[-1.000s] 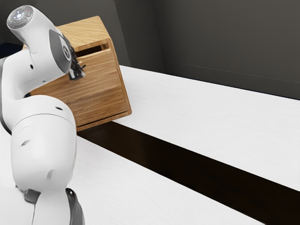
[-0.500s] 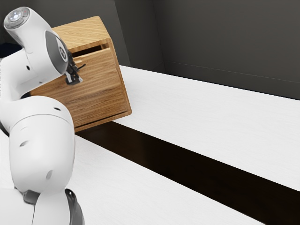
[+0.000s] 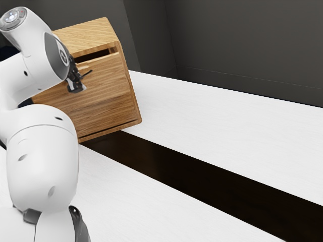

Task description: Pull the drawer handle with one arm to open the drawer

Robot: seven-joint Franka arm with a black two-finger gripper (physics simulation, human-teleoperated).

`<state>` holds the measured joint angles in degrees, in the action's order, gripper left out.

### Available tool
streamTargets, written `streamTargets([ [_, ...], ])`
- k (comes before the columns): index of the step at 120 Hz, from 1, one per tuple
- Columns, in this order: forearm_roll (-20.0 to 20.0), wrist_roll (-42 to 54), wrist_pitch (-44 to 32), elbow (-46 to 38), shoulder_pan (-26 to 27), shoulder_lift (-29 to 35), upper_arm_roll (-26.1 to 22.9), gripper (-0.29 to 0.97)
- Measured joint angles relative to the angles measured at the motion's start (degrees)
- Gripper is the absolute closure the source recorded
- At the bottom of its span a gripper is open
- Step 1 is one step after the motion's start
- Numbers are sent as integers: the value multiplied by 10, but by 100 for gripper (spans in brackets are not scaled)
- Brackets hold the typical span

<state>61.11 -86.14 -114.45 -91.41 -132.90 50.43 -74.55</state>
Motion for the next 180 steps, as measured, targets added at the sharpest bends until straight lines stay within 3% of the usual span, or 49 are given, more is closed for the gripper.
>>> streamTargets([
  [112,3,1,45,-64,74,72,87,49],
  [180,8,-4,51,-73,95,89,93,49],
])
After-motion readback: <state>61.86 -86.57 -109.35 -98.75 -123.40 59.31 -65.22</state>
